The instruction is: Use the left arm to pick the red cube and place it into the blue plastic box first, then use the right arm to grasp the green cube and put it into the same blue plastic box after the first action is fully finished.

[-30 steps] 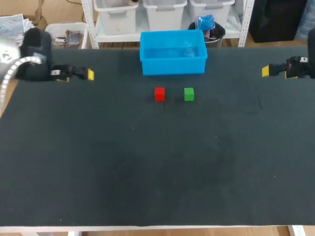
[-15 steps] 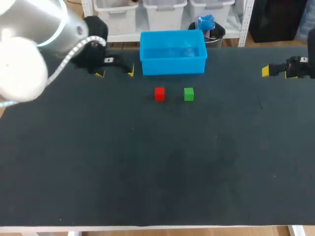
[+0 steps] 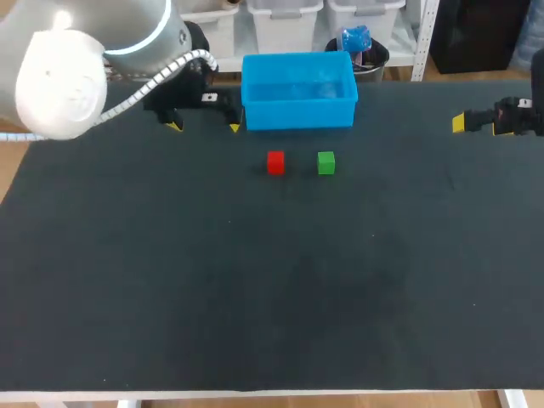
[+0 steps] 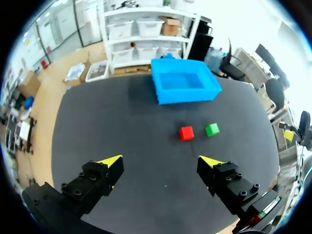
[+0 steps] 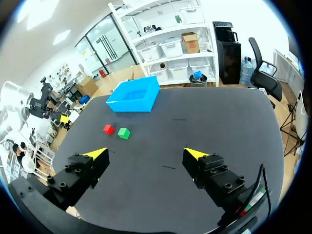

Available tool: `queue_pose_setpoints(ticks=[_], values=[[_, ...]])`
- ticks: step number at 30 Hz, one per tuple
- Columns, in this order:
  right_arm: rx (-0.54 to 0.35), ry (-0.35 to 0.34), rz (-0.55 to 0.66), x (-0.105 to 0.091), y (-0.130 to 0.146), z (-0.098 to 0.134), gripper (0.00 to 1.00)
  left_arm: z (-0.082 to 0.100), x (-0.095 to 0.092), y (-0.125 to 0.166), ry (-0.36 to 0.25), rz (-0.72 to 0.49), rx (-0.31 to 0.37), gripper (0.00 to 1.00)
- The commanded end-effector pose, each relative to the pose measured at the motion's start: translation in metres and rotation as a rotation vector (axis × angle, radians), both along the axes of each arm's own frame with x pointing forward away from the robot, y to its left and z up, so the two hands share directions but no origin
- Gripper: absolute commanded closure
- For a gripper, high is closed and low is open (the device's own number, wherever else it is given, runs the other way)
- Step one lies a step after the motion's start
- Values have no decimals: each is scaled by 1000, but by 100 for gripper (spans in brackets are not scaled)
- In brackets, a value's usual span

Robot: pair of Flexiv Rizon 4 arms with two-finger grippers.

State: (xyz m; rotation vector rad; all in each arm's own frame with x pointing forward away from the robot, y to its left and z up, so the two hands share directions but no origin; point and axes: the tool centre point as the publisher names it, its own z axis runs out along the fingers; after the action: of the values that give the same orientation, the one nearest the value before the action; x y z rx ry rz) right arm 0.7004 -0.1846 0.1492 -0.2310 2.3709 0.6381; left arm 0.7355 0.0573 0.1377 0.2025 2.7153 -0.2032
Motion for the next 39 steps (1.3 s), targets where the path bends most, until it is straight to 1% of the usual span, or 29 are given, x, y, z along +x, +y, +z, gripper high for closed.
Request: queue_pose_setpoints(ticks=[1, 2, 3, 4, 5, 6, 7, 12, 13, 15, 19, 21, 23, 30, 35, 39], values=[[-1, 0, 0, 0, 0, 0, 0, -5, 9, -27, -38, 135, 168, 0], [-1, 0, 0, 0, 0, 0, 0, -7, 10, -33, -40, 143, 150, 0], [-1, 0, 0, 0, 0, 0, 0, -11, 11, -38, -20, 147, 199, 0], [-1, 0, 0, 0, 0, 0, 0, -15, 12, -43, -10, 152, 211, 0], [-1, 0, 0, 0, 0, 0, 0, -17, 13, -46, 15, 148, 181, 0], [-1, 0, 0, 0, 0, 0, 0, -20, 15, -50, 39, 169, 190, 0], [-1, 0, 0, 0, 0, 0, 0, -22, 16, -52, 45, 167, 181, 0], [-1, 0, 0, 0, 0, 0, 0, -35, 25, -65, 136, 192, 149, 0], [-1, 0, 0, 0, 0, 0, 0, -37, 27, -67, 146, 192, 159, 0], [-1, 0, 0, 0, 0, 0, 0, -42, 29, -70, 160, 206, 152, 0], [-1, 0, 0, 0, 0, 0, 0, -50, 33, -76, 156, 201, 140, 0], [-1, 0, 0, 0, 0, 0, 0, -54, 35, -79, 146, 176, 109, 0], [-1, 0, 0, 0, 0, 0, 0, -59, 36, -82, 146, 161, 120, 0], [-1, 0, 0, 0, 0, 0, 0, -76, 41, -88, 142, 147, 120, 0], [-1, 0, 0, 0, 0, 0, 0, -89, 46, -90, 138, 134, 89, 0], [-1, 0, 0, 0, 0, 0, 0, -98, 51, -92, 126, 129, 82, 0]])
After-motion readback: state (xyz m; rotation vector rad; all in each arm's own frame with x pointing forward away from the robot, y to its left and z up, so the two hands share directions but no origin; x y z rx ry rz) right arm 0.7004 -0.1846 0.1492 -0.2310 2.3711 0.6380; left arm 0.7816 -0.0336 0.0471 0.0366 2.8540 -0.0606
